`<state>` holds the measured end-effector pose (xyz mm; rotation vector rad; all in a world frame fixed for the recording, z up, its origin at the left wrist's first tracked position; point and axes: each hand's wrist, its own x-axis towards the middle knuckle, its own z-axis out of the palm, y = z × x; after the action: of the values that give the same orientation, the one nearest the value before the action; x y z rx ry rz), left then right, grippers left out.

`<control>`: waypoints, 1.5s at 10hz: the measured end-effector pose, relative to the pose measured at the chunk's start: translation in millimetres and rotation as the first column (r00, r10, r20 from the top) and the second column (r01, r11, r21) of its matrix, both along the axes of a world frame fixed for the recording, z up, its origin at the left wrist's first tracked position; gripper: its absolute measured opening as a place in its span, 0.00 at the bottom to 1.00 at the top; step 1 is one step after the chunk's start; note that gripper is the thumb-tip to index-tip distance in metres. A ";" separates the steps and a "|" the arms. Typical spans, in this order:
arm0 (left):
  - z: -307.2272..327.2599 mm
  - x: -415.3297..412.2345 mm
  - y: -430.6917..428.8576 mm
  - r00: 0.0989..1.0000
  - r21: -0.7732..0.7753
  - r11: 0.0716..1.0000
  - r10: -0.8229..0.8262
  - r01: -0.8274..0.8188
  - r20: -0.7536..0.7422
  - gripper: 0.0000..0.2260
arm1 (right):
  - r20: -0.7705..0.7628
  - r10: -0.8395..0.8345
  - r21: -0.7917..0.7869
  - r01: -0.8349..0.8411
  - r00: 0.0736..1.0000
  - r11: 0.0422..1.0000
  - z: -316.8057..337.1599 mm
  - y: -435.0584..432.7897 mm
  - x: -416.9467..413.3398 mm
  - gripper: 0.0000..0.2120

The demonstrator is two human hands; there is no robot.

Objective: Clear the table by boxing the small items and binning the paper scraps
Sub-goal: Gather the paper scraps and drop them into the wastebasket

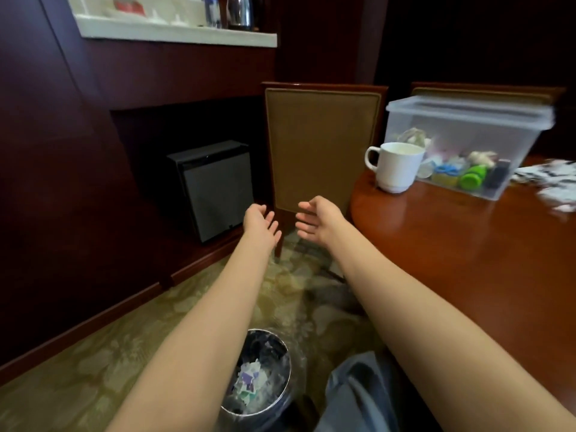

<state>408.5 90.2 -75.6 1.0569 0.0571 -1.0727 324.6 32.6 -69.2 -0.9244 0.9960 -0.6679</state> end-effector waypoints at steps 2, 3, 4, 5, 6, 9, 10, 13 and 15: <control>31.8 -54.2 -17.6 0.993 -0.095 0.990 -0.098 0.104 0.062 0.16 | 0.023 -0.099 -0.082 0.101 0.995 0.992 32.4 -8.0 -61.5 0.19; 39.8 -83.1 -23.8 0.983 -0.117 0.977 -0.170 0.177 0.068 0.16 | 0.016 -0.167 -0.098 0.168 0.986 0.981 44.1 -9.8 -101.6 0.16; 45.3 -116.5 -29.0 0.964 -0.125 0.957 -0.251 0.261 0.086 0.14 | -0.007 -0.259 -0.116 0.256 0.966 0.960 47.5 -17.7 -141.7 0.13; 47.9 -147.4 -34.5 0.939 -0.132 0.931 -0.330 0.340 0.095 0.15 | -0.006 -0.351 -0.128 0.348 0.936 0.929 47.7 -23.4 -180.5 0.14; 50.0 -181.0 -37.5 0.907 -0.132 0.899 -0.406 0.418 0.107 0.15 | -0.003 -0.432 -0.135 0.428 0.902 0.894 46.3 -21.2 -216.9 0.13; 36.4 -286.2 -43.5 0.536 0.105 0.685 -0.647 0.721 0.543 0.16 | 0.035 -0.632 -0.090 0.632 0.774 0.769 38.8 -3.4 -319.9 0.17; 27.7 -318.7 -44.8 0.036 0.315 0.499 -0.574 0.807 0.818 0.19 | -0.016 -0.761 -0.184 0.746 0.648 0.640 37.1 -0.8 -356.1 0.15; 5.7 -377.4 -54.6 -0.751 0.744 0.427 -0.196 0.514 0.631 0.39 | -0.408 -0.913 -0.830 0.418 -0.002 0.370 19.7 24.9 -474.9 0.16; 6.1 -394.9 -69.8 -0.745 0.722 0.412 -0.138 0.557 0.653 0.38 | -0.693 -0.698 -0.721 0.191 -0.182 0.666 0.0 28.5 -528.3 0.24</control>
<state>13.6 20.4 -69.5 1.3528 -2.6248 -0.5325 -203.8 61.1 -69.1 -1.4078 2.8053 -0.8111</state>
